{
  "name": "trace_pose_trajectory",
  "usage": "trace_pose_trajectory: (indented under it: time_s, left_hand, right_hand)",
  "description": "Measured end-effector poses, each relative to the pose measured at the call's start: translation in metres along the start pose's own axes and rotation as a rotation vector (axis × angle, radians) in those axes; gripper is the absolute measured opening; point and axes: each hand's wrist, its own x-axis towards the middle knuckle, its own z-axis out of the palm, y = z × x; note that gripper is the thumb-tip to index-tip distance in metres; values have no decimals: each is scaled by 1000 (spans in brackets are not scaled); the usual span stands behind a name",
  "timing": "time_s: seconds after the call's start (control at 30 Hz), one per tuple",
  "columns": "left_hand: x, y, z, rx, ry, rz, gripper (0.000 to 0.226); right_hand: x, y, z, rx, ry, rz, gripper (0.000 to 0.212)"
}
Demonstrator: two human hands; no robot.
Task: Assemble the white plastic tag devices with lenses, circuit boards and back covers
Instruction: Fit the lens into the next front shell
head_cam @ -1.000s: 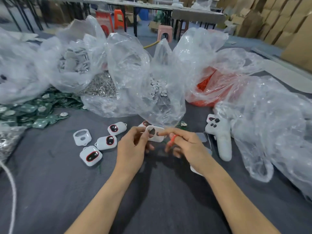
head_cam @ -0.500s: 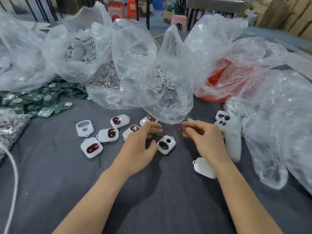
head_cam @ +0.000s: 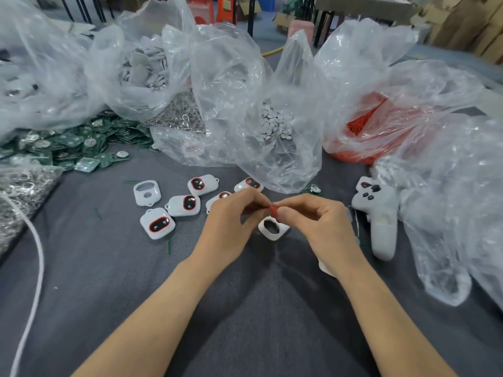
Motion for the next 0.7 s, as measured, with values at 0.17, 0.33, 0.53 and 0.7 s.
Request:
trace_pose_trajectory:
  time_s: [0.17,0.33,0.53,0.7]
  left_hand:
    - [1,-2,-2,-2,-4,41,12]
    - [3,-3,-8,5,-95,-33,29]
    - [0,-3,-11,157,-226,-12,47]
    - [0,-1,-10,143,-234,-2,47]
  right_hand:
    - [0,0,-1,85,-45,84,15]
    - [0,5,-1,-195,51,7,16]
    - [-5,11,12,-438,59,-120,19]
    - [-4,11,17,-515,50,-124,13]
